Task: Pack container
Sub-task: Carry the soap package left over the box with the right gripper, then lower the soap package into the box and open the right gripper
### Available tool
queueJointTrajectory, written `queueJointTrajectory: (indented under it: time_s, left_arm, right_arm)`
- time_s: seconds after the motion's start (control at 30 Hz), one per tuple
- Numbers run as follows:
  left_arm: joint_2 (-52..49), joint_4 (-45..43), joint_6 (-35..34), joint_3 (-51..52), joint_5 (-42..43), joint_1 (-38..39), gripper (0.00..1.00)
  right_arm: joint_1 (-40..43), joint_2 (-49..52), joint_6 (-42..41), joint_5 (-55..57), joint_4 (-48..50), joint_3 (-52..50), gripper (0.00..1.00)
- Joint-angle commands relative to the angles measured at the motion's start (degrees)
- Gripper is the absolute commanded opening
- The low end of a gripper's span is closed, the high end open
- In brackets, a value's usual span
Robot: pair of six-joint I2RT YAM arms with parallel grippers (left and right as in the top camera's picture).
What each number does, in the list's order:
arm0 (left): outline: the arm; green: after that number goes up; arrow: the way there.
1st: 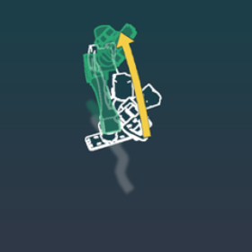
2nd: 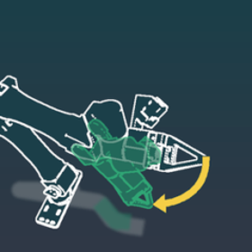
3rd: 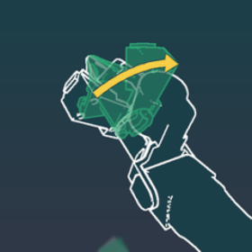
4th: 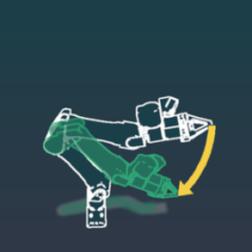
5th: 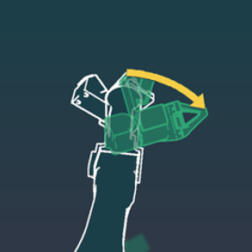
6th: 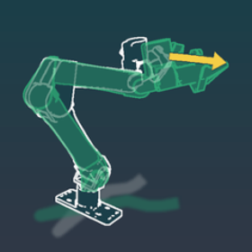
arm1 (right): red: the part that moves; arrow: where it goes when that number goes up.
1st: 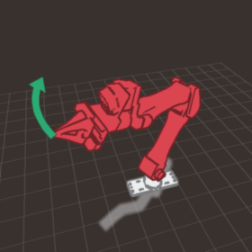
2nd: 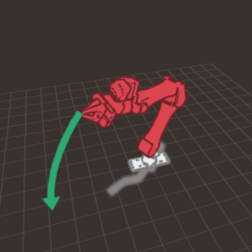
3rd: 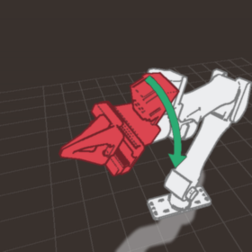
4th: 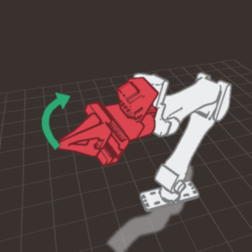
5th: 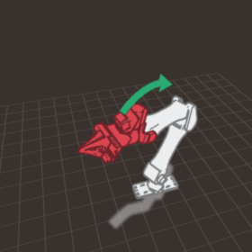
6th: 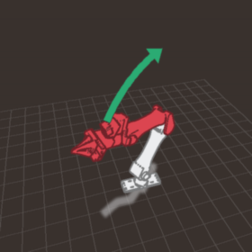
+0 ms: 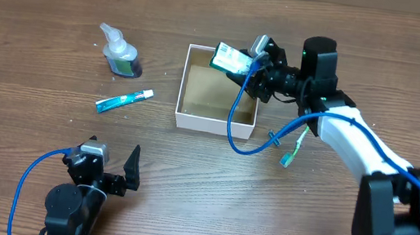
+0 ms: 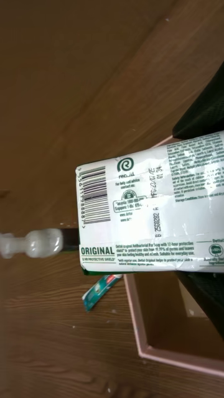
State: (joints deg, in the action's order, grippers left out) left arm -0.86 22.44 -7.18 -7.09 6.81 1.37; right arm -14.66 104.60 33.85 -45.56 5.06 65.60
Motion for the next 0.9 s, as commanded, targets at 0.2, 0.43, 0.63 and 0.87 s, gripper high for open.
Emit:
queueJointTrajectory:
  time_s: [0.2,0.43,0.63,0.87]
  left_arm:
    - [0.7,-0.2,-0.6,0.5,0.5,-0.3,1.0]
    - [0.7,-0.2,-0.6,0.5,0.5,-0.3,1.0]
    - [0.7,-0.2,-0.6,0.5,0.5,-0.3,1.0]
    - [0.7,-0.2,-0.6,0.5,0.5,-0.3,1.0]
  right_arm:
    - [-0.9,2.6,2.6,2.8,0.9,4.0,0.44]
    - [-1.0,3.0,2.6,6.5,0.9,4.0,0.45]
    - [-1.0,3.0,0.5,6.6,0.7,4.0,0.77]
    - [-1.0,2.4,-4.9,6.5,0.6,4.6,0.82]
